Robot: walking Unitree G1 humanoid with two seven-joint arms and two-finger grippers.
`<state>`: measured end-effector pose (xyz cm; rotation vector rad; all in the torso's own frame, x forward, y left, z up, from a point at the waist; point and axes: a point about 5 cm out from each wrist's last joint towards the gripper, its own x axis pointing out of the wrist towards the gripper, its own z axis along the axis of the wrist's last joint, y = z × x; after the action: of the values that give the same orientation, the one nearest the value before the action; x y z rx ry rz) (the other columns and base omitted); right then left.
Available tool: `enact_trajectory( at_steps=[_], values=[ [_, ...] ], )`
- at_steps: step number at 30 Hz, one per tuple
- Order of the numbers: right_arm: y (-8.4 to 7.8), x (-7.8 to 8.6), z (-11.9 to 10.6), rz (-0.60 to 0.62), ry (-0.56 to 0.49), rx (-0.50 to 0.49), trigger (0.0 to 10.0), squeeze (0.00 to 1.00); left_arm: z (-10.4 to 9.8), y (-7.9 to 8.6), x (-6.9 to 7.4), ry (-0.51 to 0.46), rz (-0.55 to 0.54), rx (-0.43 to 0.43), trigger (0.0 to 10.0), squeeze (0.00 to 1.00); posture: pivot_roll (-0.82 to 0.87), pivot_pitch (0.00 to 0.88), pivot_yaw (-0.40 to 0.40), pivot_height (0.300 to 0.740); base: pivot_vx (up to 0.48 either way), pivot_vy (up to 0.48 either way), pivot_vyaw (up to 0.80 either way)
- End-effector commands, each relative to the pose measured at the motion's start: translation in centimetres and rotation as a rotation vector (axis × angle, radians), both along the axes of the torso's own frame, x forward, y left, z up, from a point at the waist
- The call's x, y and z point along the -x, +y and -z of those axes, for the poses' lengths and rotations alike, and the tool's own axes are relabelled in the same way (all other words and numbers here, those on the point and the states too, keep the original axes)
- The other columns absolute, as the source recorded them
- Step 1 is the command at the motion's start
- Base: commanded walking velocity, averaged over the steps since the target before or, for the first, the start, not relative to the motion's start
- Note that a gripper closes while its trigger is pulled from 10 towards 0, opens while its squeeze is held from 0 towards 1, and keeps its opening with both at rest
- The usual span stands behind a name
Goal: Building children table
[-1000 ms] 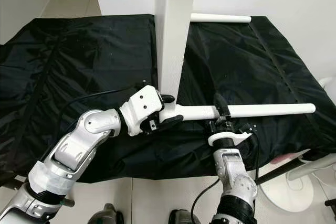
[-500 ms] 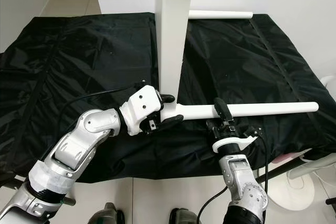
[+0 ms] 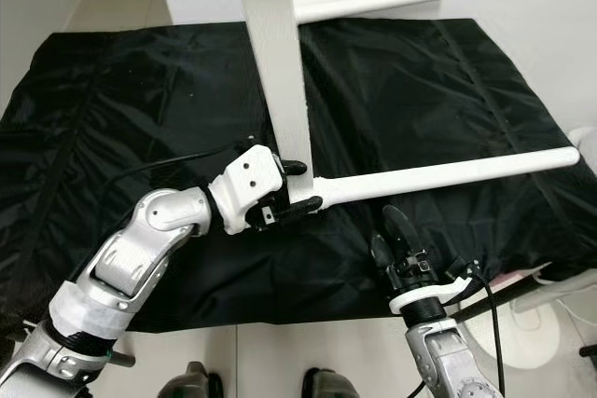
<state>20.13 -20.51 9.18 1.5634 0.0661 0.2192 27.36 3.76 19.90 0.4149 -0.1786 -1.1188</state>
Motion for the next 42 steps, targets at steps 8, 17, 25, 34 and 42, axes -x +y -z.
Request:
enact_trajectory(
  at_steps=[8,17,25,34,42],
  values=[
    [1.5,1.9,1.5,0.024,-0.014,-0.120,10.0,0.00,-0.4,0.5,-0.4,-0.016,-0.028,0.005,10.0,0.00,-0.02,0.129,0.026,0.740,0.000,0.000,0.00],
    [1.0,3.3,-1.9,-0.028,-0.274,0.025,10.0,0.00,0.3,0.3,1.3,0.043,0.078,-0.002,10.0,0.00,-0.02,0.134,0.036,0.740,0.000,0.000,0.00],
    [1.3,1.8,-4.4,-0.045,-0.386,0.103,10.0,0.00,0.6,0.6,4.1,0.157,0.226,0.050,10.0,0.00,-0.01,0.127,0.033,0.740,0.000,0.000,0.00],
    [1.0,-0.1,-5.9,-0.003,-0.446,0.193,10.0,0.00,-0.3,2.5,4.5,0.217,0.150,0.152,10.0,0.00,0.00,0.114,0.015,0.740,0.000,0.000,0.00],
    [-0.6,-2.1,-7.2,0.144,-0.412,0.367,10.0,0.00,-1.7,5.2,3.1,0.135,-0.177,0.249,10.0,0.00,0.02,0.085,-0.004,0.740,0.000,0.000,0.00]
  ],
)
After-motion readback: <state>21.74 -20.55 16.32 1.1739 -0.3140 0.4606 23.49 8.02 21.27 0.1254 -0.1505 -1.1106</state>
